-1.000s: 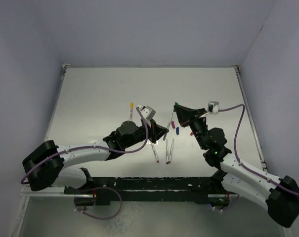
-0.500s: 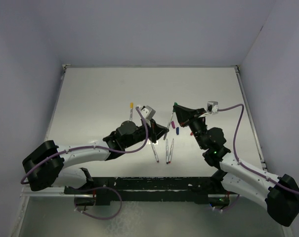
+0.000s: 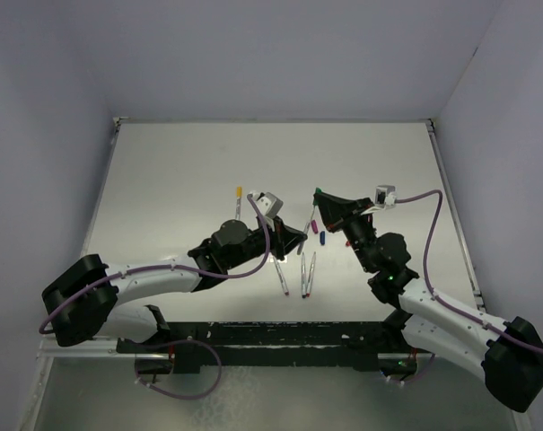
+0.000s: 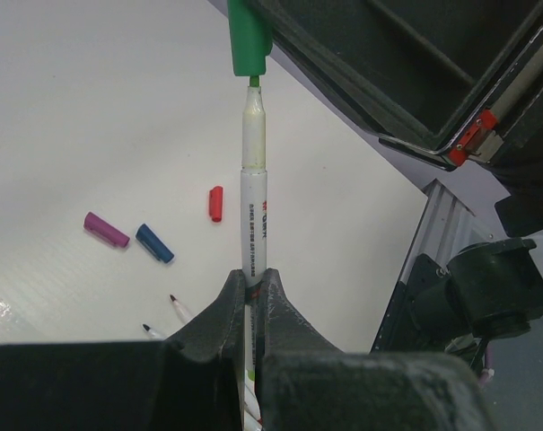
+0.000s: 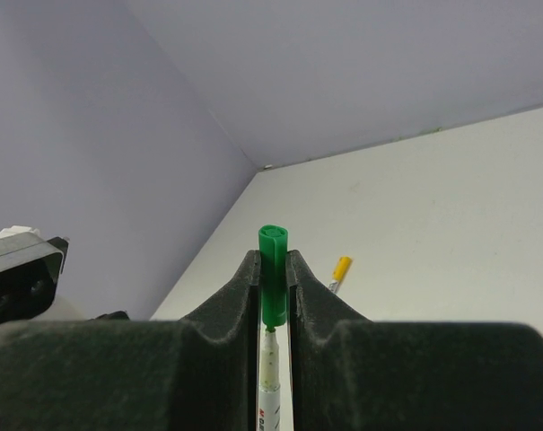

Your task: Insert the pens into the pen caps

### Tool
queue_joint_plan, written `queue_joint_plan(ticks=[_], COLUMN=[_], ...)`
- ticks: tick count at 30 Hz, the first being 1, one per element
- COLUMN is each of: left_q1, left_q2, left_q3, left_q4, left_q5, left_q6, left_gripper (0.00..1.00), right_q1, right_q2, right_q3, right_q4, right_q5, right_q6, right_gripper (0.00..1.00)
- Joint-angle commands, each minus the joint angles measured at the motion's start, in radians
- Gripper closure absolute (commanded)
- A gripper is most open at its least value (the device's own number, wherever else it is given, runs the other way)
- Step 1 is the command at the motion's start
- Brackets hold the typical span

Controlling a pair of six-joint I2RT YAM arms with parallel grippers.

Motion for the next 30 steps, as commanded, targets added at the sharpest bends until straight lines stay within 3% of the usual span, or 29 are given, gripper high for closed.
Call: queue_joint_plan(ticks=[1, 14, 30], left_q1=[-0.002, -0.002, 0.019], left_q2=[-0.001, -0.021, -0.005], left_q3=[0.027, 0.034, 0.081], left_q4=[0.073, 0.111, 0.246], left_q5=[-0.011, -0.061, -0.039], left_q6=[-0.011, -0.009, -0.050], left_gripper=[1.00, 1.00, 1.00], right_q1=[0.001, 0.002, 0.001], right_q2=[-0.011, 0.014, 0.102], right_q3=[0.002, -0.015, -0.041], right_q4=[0.056, 0.072, 0.149], right_q5=[-0.011, -0.049, -0.243], right_q6=[0.011, 0.042, 0.076], right_gripper=[1.00, 1.00, 1.00])
